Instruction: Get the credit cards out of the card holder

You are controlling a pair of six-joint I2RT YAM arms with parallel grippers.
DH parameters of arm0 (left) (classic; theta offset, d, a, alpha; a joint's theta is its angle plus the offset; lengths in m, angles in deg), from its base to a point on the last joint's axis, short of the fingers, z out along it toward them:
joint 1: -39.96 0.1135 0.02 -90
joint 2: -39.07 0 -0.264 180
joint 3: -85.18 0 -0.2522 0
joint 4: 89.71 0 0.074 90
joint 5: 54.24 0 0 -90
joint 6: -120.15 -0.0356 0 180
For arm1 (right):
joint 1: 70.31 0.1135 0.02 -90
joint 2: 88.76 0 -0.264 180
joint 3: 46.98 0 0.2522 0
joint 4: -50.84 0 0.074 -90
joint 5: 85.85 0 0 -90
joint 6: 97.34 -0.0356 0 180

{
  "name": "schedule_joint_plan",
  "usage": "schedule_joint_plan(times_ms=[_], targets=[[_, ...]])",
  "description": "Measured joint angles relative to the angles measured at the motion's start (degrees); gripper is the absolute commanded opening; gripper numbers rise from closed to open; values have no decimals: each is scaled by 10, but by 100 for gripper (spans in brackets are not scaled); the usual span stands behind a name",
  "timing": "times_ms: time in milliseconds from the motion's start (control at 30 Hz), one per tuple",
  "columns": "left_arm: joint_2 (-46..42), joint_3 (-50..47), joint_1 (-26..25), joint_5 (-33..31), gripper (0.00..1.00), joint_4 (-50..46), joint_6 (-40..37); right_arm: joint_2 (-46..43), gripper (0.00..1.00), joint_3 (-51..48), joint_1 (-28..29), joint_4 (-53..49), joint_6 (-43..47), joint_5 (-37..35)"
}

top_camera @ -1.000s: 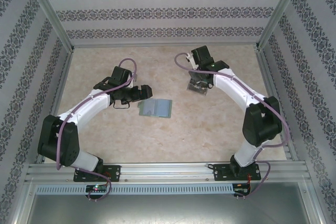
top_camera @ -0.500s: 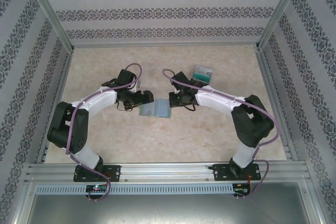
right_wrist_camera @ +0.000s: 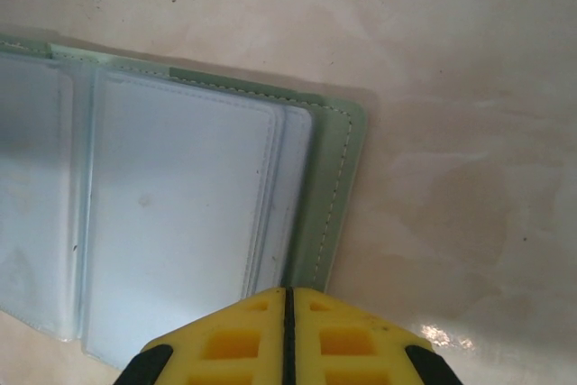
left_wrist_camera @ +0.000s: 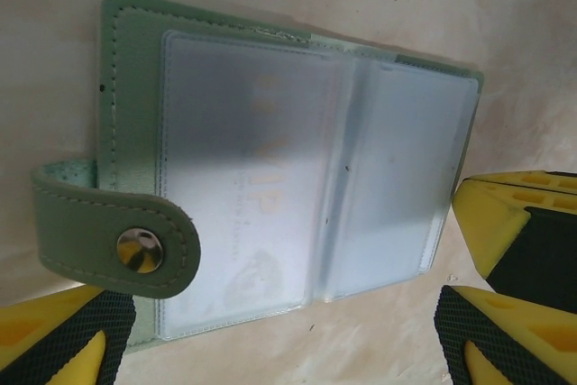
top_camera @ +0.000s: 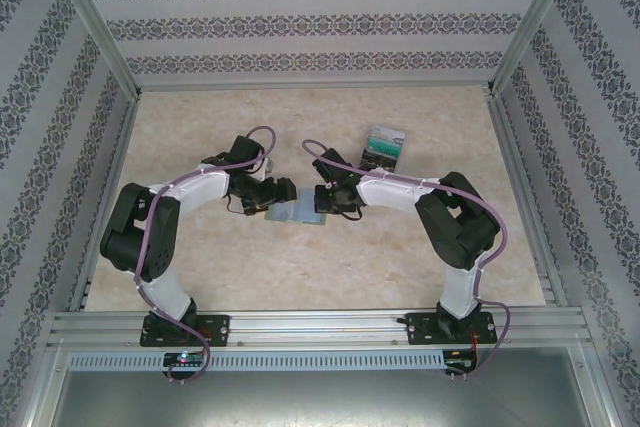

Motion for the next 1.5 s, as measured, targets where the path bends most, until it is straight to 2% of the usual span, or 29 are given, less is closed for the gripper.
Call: schedule_joint_plan(times_ms=[433,933,1167,1267,1500], targets=[[37,17,-6,7,87,5,4,12,0,0,0,1,-12,0],[44,17,-15,85,88,51,24,13,0,0,0,2,-12,0],[44,17,-17,92,87,54,24,14,0,0,0,2,-13,0],[43,17,-17,78,88,49,23,14,0,0,0,2,-12,0],[26,27,-18,-36,89,-6,14,14,0,0,0,2,-13,0]])
